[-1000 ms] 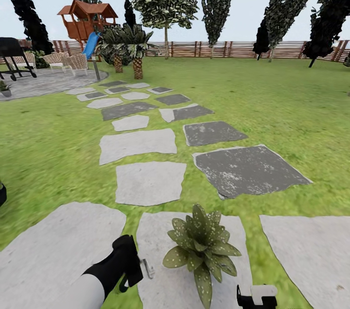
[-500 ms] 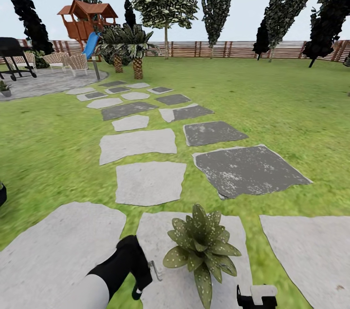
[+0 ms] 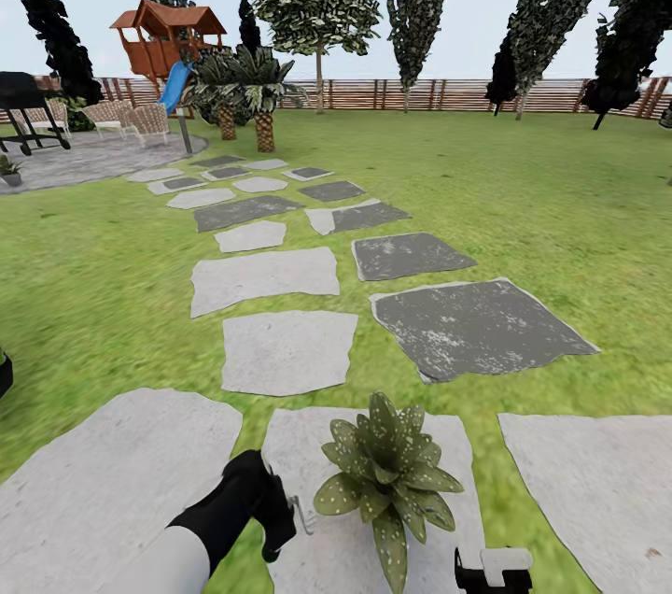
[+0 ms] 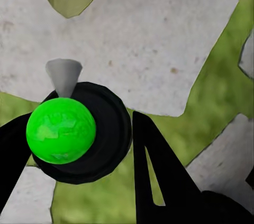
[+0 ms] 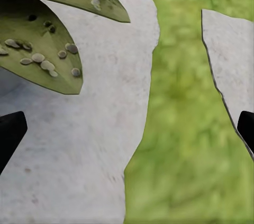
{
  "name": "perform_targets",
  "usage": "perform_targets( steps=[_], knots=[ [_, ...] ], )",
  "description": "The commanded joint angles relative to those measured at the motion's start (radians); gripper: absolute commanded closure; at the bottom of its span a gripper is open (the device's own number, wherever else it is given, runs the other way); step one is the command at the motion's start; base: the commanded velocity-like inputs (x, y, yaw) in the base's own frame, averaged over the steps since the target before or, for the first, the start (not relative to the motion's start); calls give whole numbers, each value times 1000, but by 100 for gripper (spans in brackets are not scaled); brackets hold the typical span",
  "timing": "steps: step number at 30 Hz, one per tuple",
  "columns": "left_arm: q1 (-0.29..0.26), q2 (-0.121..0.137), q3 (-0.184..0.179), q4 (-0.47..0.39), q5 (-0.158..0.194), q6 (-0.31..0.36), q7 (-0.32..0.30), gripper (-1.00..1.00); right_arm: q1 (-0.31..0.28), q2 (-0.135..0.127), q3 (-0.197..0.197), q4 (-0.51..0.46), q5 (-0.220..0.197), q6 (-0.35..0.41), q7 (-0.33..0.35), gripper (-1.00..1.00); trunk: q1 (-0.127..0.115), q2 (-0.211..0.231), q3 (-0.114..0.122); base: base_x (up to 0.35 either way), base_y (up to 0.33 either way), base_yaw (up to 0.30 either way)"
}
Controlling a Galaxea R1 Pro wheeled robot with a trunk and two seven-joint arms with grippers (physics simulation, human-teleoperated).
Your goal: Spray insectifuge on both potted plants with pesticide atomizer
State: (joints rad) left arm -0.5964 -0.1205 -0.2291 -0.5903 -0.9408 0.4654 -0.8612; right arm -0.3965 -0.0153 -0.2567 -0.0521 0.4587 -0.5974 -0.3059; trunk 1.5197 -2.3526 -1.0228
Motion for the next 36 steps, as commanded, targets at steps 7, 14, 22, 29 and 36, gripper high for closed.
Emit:
perform_targets(
  steps=[7, 14, 22, 29, 36],
  knots=[
    [0, 13, -5, -1, -9, 6, -3, 100, -1, 0, -6, 1, 10, -2, -5, -100, 0, 0, -1, -39, 0, 0],
    [0, 11, -9, 2, -6, 4, 43, 100, -1, 2, -5, 1, 10, -3, -5, -100, 0, 0, -1, -319, -22, 0],
    [0, 9, -11, 6, -6, 2, 45, 100, -1, 3, -6, 1, 11, -4, -5, -100, 0, 0, -1, -291, -158, 0],
    [0, 7, -11, 10, -6, 2, 45, 100, -1, 0, -6, 1, 11, -4, -5, -100, 0, 0, -1, -284, -164, 0],
    [0, 6, -9, 5, -4, -8, 45, 100, -1, 0, -6, -2, 9, -3, -4, -100, 0, 0, -1, -297, -134, 0]
  ],
)
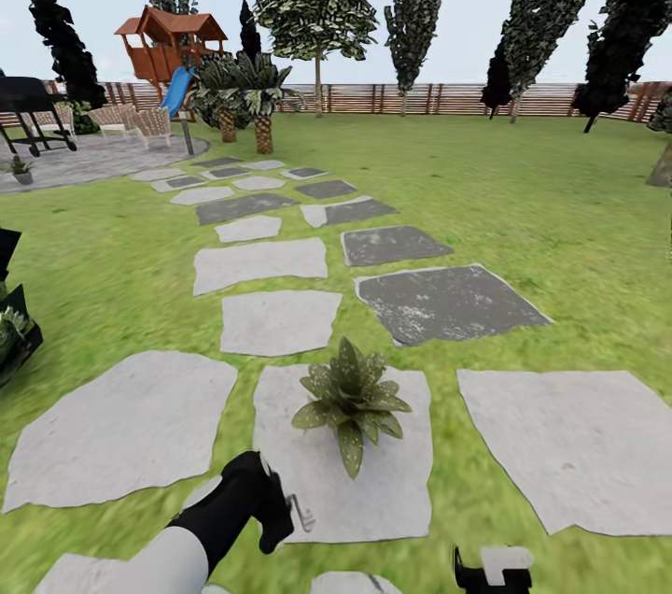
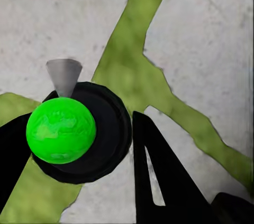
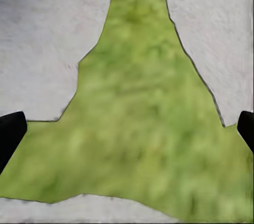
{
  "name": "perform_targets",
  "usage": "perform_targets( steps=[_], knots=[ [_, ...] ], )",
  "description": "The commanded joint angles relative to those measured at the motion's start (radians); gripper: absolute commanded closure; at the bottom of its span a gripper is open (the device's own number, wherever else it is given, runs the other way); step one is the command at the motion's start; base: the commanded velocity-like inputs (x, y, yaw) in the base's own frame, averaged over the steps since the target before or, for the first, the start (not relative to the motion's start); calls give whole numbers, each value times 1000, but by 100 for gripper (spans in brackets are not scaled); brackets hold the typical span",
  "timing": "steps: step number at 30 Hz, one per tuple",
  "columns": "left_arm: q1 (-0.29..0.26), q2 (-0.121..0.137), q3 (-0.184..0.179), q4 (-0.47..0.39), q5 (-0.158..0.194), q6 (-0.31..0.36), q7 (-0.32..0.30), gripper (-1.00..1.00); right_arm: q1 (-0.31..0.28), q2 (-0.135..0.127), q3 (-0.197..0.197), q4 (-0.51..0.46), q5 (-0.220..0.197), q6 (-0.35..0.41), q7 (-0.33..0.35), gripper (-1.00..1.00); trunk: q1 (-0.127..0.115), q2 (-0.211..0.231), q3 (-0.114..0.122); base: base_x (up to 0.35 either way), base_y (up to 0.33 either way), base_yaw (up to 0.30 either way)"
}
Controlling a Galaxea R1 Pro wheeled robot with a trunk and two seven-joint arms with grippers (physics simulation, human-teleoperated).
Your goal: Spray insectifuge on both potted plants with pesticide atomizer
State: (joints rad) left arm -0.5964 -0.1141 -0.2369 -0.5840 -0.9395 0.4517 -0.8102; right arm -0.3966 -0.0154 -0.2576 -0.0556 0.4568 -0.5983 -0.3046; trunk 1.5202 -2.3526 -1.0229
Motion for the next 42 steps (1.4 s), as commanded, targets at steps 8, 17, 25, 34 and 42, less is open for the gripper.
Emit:
perform_targets(
  steps=[8, 17, 25, 34, 42],
  knots=[
    [-3, 5, 0, 6, 55, -168, -44, 100, -2, -11, 20, -159, 56, 6, 94, -100, -1, 0, -1, -275, -82, 0],
    [-16, 19, 0, 7, 67, -359, -258, 100, -31, -76, 32, -421, 159, 152, 726, -100, -1, 0, -1, -14, -2, 0],
    [-41, 32, 25, 8, 66, -336, -254, 100, -58, -51, 7, -437, 162, 152, 773, -100, -1, 0, -1, 0, 0, 0],
    [-54, 31, 25, 13, 66, -339, -212, 100, -77, -51, 27, -454, 154, 153, 797, -100, -1, 0, -1, 0, 0, 0],
    [-50, 32, 15, 14, 62, -352, -211, 100, -161, -45, 66, -467, 152, 153, 1243, -100, -1, 0, -1, 0, 0, 0]
  ],
)
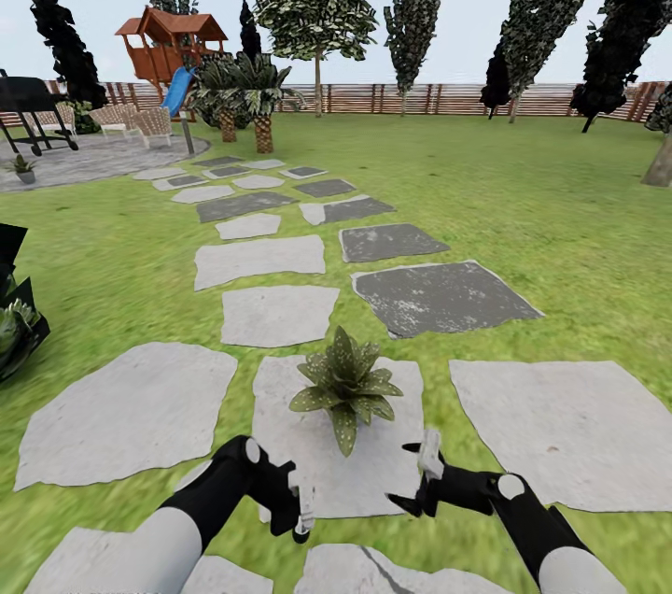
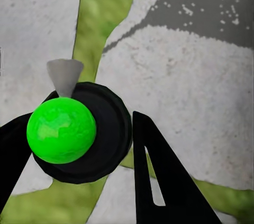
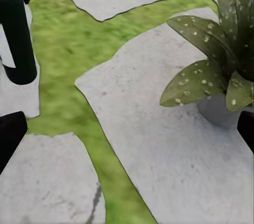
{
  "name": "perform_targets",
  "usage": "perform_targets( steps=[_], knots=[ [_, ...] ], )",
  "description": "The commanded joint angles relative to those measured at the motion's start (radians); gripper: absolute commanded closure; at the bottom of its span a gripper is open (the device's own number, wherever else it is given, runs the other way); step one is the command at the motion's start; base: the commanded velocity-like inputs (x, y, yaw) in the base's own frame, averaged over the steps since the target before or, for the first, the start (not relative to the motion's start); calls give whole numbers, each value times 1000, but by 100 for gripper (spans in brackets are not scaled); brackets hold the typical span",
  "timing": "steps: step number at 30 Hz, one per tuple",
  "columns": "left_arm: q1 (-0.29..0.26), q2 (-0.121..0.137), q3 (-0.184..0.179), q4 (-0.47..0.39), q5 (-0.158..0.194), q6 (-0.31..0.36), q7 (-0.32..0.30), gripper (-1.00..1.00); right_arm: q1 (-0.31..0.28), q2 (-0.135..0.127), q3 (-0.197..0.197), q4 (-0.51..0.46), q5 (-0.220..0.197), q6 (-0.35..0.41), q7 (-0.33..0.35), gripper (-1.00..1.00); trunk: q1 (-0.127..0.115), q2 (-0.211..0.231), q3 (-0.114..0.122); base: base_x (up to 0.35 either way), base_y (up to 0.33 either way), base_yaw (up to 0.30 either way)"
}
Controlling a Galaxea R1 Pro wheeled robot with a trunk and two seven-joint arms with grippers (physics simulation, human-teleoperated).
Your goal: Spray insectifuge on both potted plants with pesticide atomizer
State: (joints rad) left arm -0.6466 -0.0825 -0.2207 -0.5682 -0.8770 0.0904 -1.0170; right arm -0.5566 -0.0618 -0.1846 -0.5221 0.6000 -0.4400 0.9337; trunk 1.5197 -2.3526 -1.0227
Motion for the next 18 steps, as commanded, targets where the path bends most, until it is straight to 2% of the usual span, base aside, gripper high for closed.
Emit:
perform_targets(
  steps=[1, 3, 4, 6, 7, 8, 10, 18],
  knots=[
    [-2, -2, -1, -2, -1, 9, -5, 100, -3, 8, -7, -1, 9, -5, 10, -100, 0, 0, -1, 0, 0, 0],
    [-2, -3, -3, -5, -3, 9, -5, 100, -6, 18, 44, -2, 8, -5, 13, -100, 0, 0, -1, 0, 0, 0],
    [-2, -4, -3, -6, -3, 10, -5, 100, -6, 19, 104, -7, 6, -5, 13, -100, 0, 0, -1, 0, 0, 0],
    [-1, -5, -4, -7, -4, 11, 3, 100, -6, 26, 118, -25, 4, -4, 18, -100, 0, 0, -1, 0, 0, 0],
    [-1, -5, -5, -5, -10, 11, 16, 100, -6, 38, 121, -34, 2, -4, 48, 100, 0, 0, -1, 0, 0, 0],
    [1, -5, -5, -3, -33, 10, 33, 100, -6, 52, 122, -42, 2, -5, 98, 100, 0, 0, -1, 0, 0, 0],
    [4, -6, -5, -3, -58, 10, 41, 100, -6, 60, 123, -45, 1, -5, 120, 100, 0, 0, -1, 0, 0, 0],
    [7, -21, -2, -6, -61, 9, 43, 100, -6, 63, 123, -45, 1, -5, 126, 100, 0, 0, -1, 0, 0, 0]
  ],
)
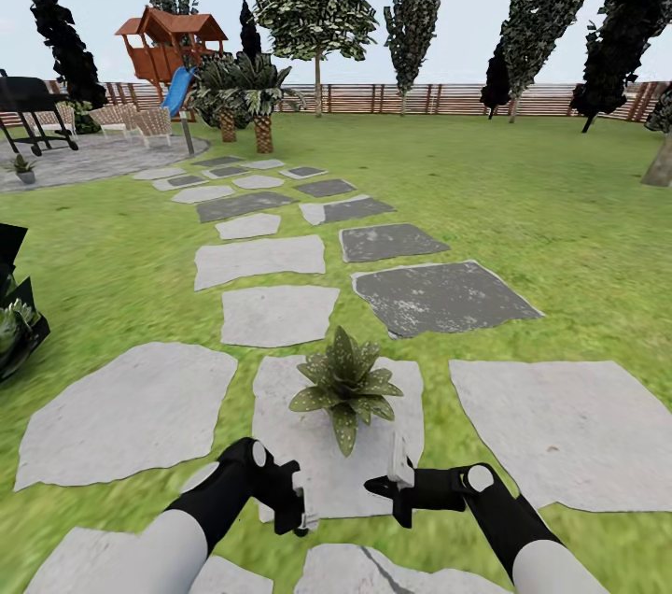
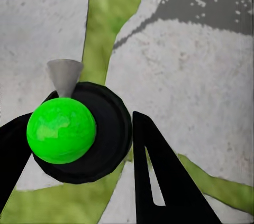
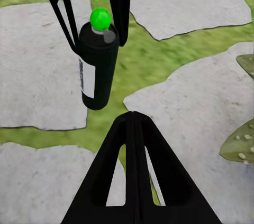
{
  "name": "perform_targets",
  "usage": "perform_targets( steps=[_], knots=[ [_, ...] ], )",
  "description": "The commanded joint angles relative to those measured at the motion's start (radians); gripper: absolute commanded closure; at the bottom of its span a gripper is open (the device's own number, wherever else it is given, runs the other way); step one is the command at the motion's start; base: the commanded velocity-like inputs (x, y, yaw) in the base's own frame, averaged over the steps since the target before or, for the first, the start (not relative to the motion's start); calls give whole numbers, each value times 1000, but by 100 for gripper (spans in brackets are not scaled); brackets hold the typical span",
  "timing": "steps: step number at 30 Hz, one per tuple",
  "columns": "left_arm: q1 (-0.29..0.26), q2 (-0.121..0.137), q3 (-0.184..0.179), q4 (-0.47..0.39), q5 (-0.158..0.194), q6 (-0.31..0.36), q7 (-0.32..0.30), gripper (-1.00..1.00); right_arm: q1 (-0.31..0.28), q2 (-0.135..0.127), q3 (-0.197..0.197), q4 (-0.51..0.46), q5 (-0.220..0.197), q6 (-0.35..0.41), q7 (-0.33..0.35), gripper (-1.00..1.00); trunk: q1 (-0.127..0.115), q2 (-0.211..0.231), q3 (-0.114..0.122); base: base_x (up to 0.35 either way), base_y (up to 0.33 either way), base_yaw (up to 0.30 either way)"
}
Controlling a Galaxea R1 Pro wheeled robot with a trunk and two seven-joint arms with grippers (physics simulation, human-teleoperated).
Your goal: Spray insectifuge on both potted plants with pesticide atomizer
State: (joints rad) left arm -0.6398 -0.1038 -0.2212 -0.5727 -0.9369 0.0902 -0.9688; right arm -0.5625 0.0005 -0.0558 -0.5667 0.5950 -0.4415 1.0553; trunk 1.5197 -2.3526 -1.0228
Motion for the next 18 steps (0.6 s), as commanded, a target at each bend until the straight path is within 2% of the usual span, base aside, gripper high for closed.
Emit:
perform_targets(
  steps=[1, 5, 15, 18],
  knots=[
    [0, -10, -1, -2, -1, 10, -5, 100, 0, 1, -6, -1, 6, -3, 5, 100, 0, 0, -1, 0, 0, 0],
    [0, -35, -1, -4, 0, 9, -4, 100, 0, 1, -6, -1, 6, -3, 5, 100, 0, 0, -1, 0, 0, 0],
    [0, -66, 0, -7, 3, 8, -1, 100, 0, 1, -6, -3, 6, -3, 5, 100, 0, 0, -1, 0, 0, 0],
    [0, -69, 0, -7, 6, 8, -1, 100, 0, 9, -7, -25, 5, -3, 5, 100, 0, 0, -1, 0, 0, 0]
  ],
)
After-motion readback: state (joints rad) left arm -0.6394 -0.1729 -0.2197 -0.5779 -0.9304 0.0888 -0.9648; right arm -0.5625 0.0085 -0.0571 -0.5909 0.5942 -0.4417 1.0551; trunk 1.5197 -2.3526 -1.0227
